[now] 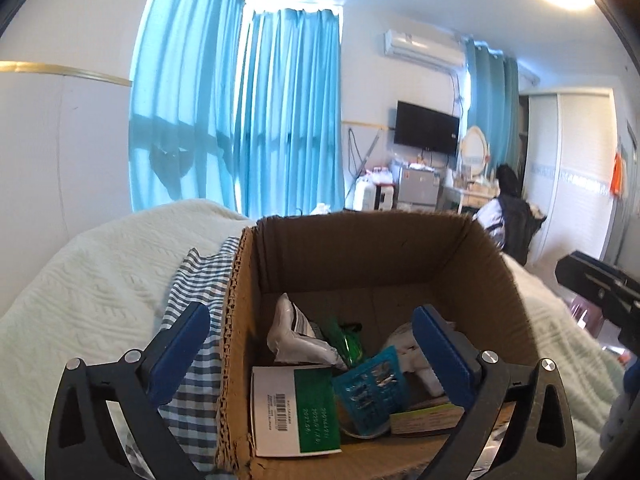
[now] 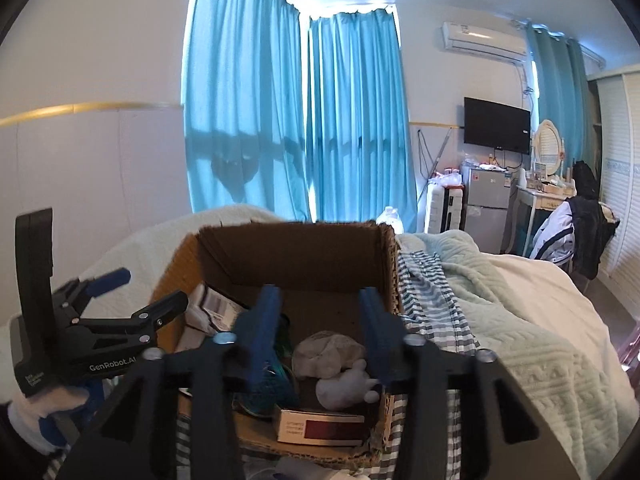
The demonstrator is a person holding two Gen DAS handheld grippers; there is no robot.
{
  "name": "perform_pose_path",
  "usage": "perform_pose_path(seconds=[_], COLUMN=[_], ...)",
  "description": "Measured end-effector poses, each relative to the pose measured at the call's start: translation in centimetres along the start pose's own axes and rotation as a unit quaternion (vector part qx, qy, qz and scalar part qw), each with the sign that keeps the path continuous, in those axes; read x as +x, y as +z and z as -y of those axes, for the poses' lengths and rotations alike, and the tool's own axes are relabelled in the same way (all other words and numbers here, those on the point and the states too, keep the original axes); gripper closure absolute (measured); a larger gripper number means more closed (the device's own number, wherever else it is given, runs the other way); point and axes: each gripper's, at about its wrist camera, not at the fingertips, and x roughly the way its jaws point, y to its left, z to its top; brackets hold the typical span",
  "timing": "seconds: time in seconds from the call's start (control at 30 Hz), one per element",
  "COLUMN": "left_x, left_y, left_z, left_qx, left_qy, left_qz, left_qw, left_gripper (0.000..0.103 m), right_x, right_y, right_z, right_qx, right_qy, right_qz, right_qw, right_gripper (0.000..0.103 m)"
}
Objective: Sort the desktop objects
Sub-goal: 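Open both grippers to drop the cloth and blister pack into the box, then move both grippers back down to the remaining items on the cloth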
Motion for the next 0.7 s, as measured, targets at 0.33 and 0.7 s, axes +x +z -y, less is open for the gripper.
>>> perform_pose_path(seconds=[0.33, 0.7], left_x=[-3.2, -5.4], left_y=[-0.1, -3.1], left_z=[-0.8, -1.6], left_qx=[-0.024, -0.036], left_qy=[0.042, 0.060], left_qz=[0.026, 0.016], left_qw=[0.9985, 0.9974], left_gripper=[0.000, 0.000], right_x=[-4.3, -6.3], right_y=[-0.4, -2.8], right_z=[-1.2, -2.9], right_qx=[0.001, -0.003], right_qy=[-0.017, -0.052], right_qz=[0.055, 0.045], right_qw=[0.998, 0.998], right_gripper=[0.005, 0.000])
